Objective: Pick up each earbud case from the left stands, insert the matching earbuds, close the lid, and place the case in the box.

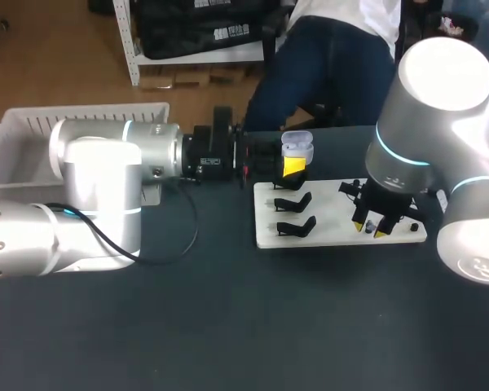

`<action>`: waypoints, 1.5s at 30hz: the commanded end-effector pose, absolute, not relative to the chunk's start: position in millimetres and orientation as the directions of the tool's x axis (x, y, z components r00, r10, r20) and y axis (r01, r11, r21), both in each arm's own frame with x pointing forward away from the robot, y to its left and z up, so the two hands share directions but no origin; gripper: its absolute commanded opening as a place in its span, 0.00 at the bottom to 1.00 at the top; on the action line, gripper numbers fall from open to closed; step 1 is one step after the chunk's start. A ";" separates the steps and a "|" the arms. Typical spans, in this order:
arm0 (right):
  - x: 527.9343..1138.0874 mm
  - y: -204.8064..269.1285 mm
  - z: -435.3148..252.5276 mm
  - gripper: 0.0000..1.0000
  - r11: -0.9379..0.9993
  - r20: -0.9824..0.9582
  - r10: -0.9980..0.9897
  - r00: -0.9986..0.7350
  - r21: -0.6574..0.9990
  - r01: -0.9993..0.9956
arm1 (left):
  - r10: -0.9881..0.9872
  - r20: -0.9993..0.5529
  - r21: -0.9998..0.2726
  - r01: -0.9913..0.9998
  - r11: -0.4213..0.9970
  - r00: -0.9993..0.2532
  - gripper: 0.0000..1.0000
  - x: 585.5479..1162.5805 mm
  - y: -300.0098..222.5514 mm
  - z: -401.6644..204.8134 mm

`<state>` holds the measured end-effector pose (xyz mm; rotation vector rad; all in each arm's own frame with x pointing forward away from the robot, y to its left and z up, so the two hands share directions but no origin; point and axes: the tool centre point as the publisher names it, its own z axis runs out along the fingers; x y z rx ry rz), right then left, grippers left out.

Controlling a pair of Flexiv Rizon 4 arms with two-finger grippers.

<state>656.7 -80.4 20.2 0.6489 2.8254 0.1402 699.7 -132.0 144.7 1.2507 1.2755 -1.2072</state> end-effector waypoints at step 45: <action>579.8 -37.3 160.5 0.00 0.937 -0.198 -0.319 -0.927 0.083 -0.340 | 0.061 -0.998 -0.027 1.000 -0.005 -0.026 0.00 698.8 -132.2 143.6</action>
